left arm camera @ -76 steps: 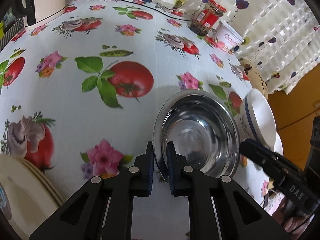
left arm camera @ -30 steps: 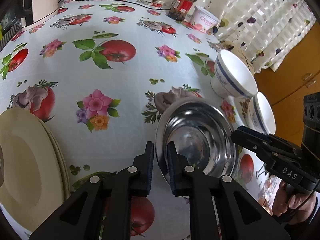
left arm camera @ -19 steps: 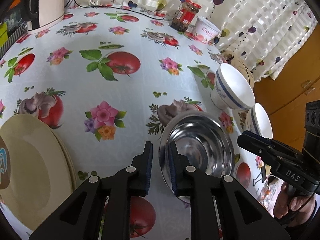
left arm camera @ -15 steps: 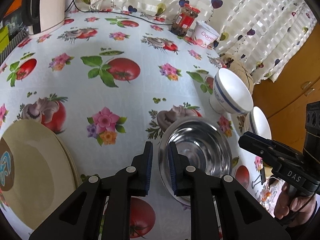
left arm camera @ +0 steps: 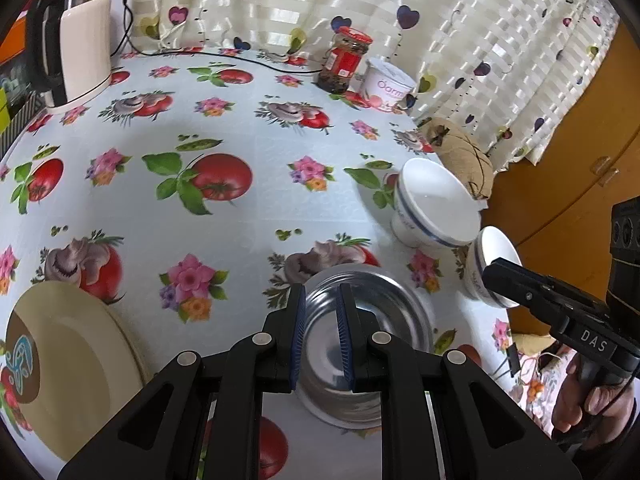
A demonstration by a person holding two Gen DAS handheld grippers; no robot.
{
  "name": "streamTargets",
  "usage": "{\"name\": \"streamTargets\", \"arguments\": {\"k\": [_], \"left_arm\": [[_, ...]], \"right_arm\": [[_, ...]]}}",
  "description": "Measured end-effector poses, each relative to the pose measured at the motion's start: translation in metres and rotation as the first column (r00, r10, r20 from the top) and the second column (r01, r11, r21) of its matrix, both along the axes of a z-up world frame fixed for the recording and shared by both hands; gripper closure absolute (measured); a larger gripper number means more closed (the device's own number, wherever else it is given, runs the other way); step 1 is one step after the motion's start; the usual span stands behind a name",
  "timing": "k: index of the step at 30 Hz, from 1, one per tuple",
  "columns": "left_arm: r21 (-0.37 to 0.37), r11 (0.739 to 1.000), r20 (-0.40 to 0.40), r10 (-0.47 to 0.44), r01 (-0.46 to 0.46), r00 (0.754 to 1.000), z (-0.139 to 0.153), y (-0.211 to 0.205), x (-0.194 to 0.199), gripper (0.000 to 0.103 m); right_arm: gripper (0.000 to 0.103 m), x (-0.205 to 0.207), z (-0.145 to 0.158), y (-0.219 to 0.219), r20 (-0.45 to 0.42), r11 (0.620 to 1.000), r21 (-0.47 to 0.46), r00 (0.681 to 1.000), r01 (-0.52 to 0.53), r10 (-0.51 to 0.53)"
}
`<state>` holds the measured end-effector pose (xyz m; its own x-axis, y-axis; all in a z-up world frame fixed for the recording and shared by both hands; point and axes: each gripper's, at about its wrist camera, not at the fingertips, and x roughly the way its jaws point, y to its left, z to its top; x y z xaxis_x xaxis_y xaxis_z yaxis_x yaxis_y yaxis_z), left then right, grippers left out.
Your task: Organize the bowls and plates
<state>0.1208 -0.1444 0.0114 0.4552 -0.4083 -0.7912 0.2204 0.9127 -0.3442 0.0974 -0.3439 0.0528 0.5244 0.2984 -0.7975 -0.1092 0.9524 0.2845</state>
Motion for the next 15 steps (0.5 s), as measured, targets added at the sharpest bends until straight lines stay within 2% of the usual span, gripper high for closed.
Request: {"name": "streamTargets", "arguments": {"k": [5, 15], "left_arm": [[-0.003, 1.0, 0.009, -0.018, 0.018, 1.0, 0.006, -0.009, 0.003, 0.087], [-0.013, 0.998, 0.024, -0.062, 0.062, 0.998, 0.016, -0.036, 0.016, 0.087]], "right_arm": [[0.072, 0.0, 0.006, -0.012, 0.017, 1.0, 0.001, 1.0, 0.023, -0.023], [0.071, 0.005, 0.013, -0.043, 0.04, 0.996, 0.009, 0.995, 0.093, -0.093]]}}
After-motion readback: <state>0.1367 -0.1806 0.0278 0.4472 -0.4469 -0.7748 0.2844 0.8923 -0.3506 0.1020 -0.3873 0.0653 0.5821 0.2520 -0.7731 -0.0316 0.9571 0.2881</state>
